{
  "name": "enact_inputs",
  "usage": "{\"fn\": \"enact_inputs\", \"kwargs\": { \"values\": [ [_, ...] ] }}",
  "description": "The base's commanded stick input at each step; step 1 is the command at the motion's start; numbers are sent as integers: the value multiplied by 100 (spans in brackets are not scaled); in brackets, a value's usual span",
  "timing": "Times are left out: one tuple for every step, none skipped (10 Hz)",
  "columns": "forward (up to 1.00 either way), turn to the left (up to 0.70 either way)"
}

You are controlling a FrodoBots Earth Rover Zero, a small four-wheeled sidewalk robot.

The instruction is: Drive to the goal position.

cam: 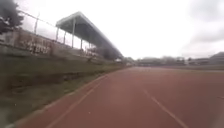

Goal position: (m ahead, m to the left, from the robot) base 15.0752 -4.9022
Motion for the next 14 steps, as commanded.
{"fn": "enact_inputs", "kwargs": {
  "values": [
    [70, 1],
    [70, 1],
    [70, 1],
    [70, 1],
    [70, 1],
    [70, 1],
    [70, 1],
    [70, 1],
    [70, 1],
    [70, 1],
    [70, 1],
    [70, 1],
    [70, 1],
    [70, 1]
  ]
}}
